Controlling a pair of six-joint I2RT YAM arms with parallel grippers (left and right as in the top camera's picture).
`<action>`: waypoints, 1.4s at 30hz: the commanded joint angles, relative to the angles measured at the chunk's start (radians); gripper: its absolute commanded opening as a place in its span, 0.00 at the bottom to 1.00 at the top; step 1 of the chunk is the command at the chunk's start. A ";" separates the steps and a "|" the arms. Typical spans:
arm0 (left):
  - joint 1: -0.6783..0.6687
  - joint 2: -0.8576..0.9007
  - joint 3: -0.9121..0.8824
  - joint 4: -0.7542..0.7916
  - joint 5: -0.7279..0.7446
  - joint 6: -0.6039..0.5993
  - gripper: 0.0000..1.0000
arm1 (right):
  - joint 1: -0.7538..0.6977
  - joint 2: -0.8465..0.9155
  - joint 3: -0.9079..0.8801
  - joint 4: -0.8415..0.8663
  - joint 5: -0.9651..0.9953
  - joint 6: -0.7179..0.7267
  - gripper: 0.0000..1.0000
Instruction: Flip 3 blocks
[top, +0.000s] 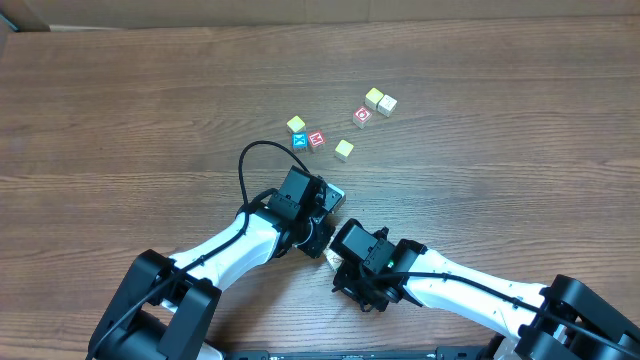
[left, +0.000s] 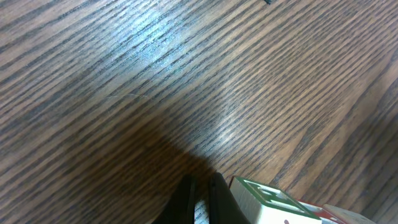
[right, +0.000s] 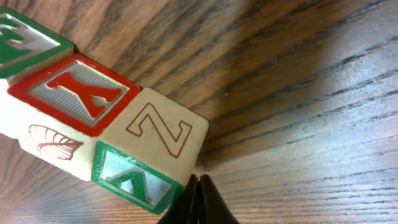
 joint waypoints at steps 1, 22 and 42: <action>-0.016 0.015 0.004 -0.002 0.026 -0.017 0.04 | 0.005 0.007 0.002 0.029 0.024 0.005 0.04; -0.016 0.015 0.004 -0.003 0.044 -0.016 0.04 | 0.054 0.007 0.002 0.052 0.034 0.036 0.04; -0.016 0.015 0.004 -0.003 0.044 -0.002 0.04 | 0.055 0.007 0.002 0.051 0.034 0.039 0.04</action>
